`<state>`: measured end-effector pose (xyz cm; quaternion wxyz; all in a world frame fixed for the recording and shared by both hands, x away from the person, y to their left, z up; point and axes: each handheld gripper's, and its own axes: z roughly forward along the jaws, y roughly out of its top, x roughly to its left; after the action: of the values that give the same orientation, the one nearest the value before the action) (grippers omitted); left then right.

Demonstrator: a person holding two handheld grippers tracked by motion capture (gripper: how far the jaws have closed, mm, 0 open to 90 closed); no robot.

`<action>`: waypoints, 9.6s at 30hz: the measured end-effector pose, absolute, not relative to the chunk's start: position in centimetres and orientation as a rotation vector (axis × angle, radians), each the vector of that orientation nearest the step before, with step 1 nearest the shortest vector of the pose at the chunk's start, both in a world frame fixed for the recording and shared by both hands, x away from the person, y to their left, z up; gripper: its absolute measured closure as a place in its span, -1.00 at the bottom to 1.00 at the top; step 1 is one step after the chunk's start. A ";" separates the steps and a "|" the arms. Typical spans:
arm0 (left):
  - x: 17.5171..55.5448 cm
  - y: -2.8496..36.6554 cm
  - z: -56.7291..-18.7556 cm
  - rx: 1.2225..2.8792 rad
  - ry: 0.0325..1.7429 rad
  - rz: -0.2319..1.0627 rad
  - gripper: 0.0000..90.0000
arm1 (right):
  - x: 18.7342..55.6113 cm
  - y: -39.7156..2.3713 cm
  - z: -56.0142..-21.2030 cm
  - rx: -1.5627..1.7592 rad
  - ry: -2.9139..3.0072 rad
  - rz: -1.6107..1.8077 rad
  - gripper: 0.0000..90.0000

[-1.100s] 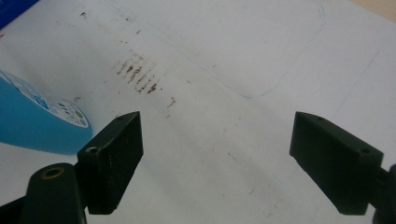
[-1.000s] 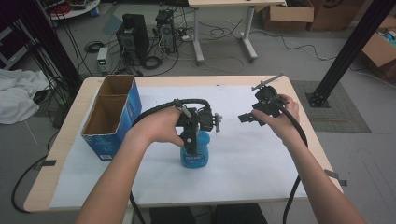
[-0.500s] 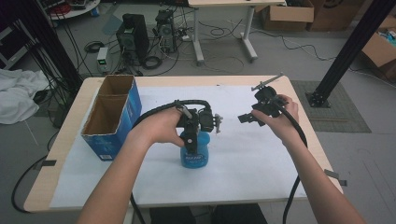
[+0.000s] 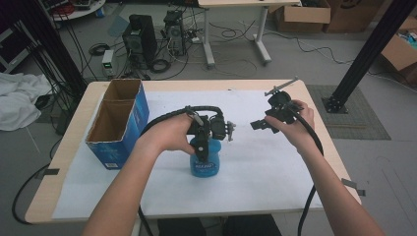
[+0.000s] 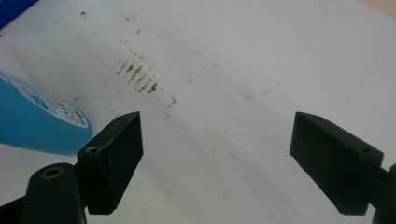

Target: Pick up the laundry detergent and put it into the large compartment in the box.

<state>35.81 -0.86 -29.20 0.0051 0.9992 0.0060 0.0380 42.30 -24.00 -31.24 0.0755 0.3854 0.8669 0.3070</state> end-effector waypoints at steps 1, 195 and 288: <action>35.8 -0.9 -29.2 3.128 0.017 0.115 -0.49 | 42.3 -24.0 -31.3 1.156 2.598 0.920 -0.62; 43.4 24.6 -28.8 2.267 2.207 0.107 -0.17 | 43.4 -24.7 -32.7 1.215 2.623 0.895 -0.60; 40.7 3.5 -25.9 2.728 1.121 0.222 -0.68 | 43.9 -25.6 -30.3 1.206 2.630 0.863 -0.65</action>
<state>40.65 3.51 -25.92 0.0918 0.9184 0.3775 0.0749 43.93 -25.57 -30.26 0.0612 0.3987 0.8694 0.2853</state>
